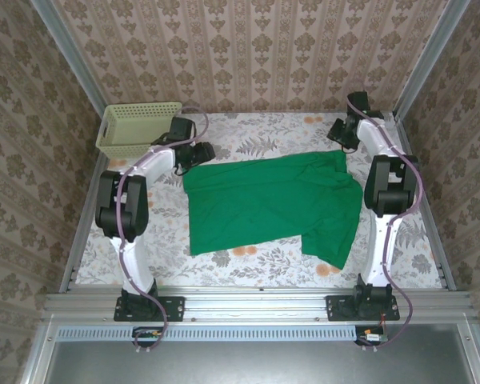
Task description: Fold the inside-out t-shirt
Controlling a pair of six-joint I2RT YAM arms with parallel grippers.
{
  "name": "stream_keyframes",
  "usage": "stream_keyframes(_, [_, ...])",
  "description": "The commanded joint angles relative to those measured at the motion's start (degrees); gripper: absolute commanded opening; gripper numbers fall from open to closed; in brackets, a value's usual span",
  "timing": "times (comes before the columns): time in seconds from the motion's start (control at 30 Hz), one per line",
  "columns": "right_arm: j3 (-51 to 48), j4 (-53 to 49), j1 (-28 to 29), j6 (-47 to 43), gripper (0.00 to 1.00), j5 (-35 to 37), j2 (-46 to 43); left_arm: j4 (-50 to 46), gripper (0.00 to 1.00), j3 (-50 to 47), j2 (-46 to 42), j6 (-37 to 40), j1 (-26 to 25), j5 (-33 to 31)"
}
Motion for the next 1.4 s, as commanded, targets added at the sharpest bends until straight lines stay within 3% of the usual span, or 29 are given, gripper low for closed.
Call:
stream_keyframes(0.0, [2.8, -0.9, 0.4, -0.4, 0.4, -2.3, 3.2, -1.9, 0.6, 0.1, 3.9, 0.3, 0.9, 0.9])
stream_keyframes(0.33, [10.6, -8.5, -2.6, 5.7, 0.36, 0.7, 13.4, 2.0, 0.58, -7.3, 4.9, -1.7, 3.0, 0.4])
stream_keyframes(0.6, [5.6, -6.0, -5.6, 9.7, 0.3, 3.7, 11.6, 6.3, 0.59, -15.9, 1.2, -4.2, 5.7, 0.0])
stream_keyframes(0.7, [4.7, -3.3, -5.6, 8.2, 0.28, 0.7, 10.3, 6.5, 0.59, -15.3, 0.6, -3.6, 5.5, 1.3])
stream_keyframes(0.83, [3.8, -3.3, -5.0, 5.5, 0.28, 3.2, 5.7, 3.6, 0.59, -11.8, 0.8, -2.1, 4.5, 1.2])
stream_keyframes(1.0, [-1.1, -0.5, -3.6, 1.1, 0.34, 5.4, -2.6, 0.6, 0.6, -7.1, 1.9, -0.8, 2.9, 1.3])
stream_keyframes(1.1, [-4.6, 2.9, -1.6, -0.7, 0.39, 1.7, -5.4, 0.1, 0.6, -6.0, 2.3, -0.6, 2.2, 0.9])
stream_keyframes(1.37, [-0.6, -1.1, 2.4, 2.2, 0.4, -2.2, 2.4, 0.1, 0.6, -6.7, 2.2, -1.1, 2.5, 0.3])
